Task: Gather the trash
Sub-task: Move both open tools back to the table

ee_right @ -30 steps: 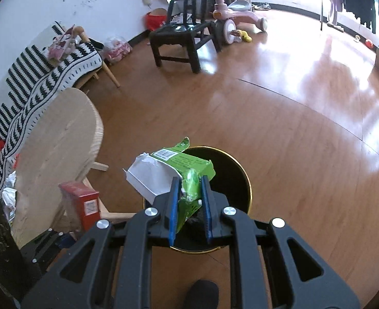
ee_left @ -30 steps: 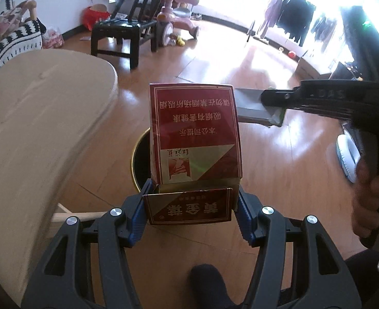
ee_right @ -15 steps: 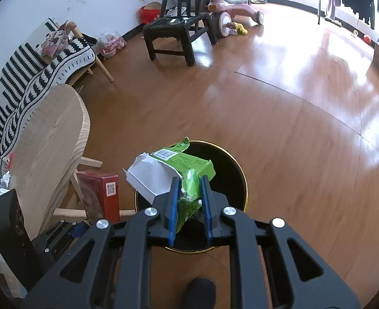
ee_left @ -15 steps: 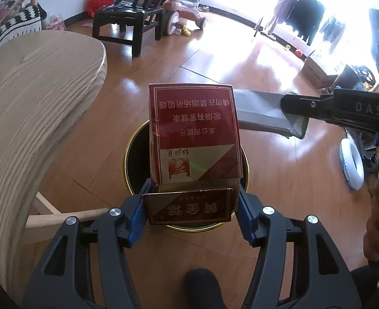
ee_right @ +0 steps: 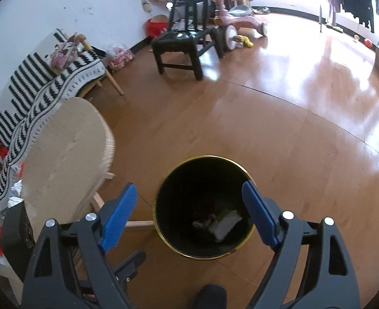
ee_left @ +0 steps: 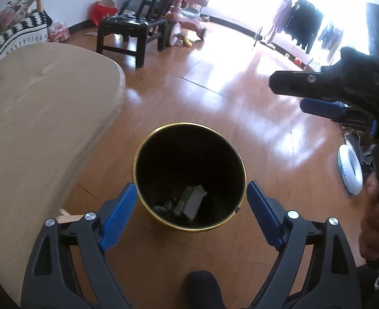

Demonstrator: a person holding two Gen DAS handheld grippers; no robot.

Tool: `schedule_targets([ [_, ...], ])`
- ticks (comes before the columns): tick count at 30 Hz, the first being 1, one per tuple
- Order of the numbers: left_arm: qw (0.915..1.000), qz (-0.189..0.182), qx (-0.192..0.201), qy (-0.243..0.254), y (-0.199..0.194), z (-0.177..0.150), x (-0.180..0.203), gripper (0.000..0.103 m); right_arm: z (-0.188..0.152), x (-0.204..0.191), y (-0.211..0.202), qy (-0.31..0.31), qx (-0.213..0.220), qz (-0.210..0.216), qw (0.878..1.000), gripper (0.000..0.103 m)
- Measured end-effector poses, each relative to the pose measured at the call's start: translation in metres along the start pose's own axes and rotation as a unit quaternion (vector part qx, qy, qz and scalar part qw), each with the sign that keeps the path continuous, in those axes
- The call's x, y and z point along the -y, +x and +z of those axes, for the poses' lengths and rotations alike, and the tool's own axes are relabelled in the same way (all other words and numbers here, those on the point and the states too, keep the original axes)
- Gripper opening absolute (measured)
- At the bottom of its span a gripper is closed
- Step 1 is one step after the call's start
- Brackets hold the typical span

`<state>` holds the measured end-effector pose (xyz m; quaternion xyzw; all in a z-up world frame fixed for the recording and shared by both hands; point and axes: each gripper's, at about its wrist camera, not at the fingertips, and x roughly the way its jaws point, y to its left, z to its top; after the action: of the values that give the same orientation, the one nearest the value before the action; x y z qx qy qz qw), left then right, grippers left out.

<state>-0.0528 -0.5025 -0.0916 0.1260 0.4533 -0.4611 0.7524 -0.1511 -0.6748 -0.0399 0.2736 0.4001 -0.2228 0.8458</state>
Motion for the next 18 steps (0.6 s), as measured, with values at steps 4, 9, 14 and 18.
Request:
schedule_targets([
  [4, 0.9995, 0.013, 0.03, -0.002, -0.047, -0.009, -0.014, 0.091, 0.003, -0.034, -0.011, -0.023, 0.011, 0.018, 1.0, 0.088],
  [9, 0.9966, 0.047, 0.066, -0.018, -0.11, -0.024, -0.049, 0.095, 0.001, -0.098, -0.017, -0.066, 0.016, 0.05, 0.996, 0.092],
  [14, 0.9875, 0.11, 0.088, -0.07, -0.176, -0.05, -0.111, 0.095, -0.006, -0.173, -0.011, -0.101, 0.005, 0.095, 0.99, 0.093],
  [18, 0.9743, 0.171, 0.103, -0.105, -0.226, -0.077, -0.161, 0.096, -0.02, -0.249, -0.002, -0.143, -0.014, 0.134, 0.981, 0.093],
])
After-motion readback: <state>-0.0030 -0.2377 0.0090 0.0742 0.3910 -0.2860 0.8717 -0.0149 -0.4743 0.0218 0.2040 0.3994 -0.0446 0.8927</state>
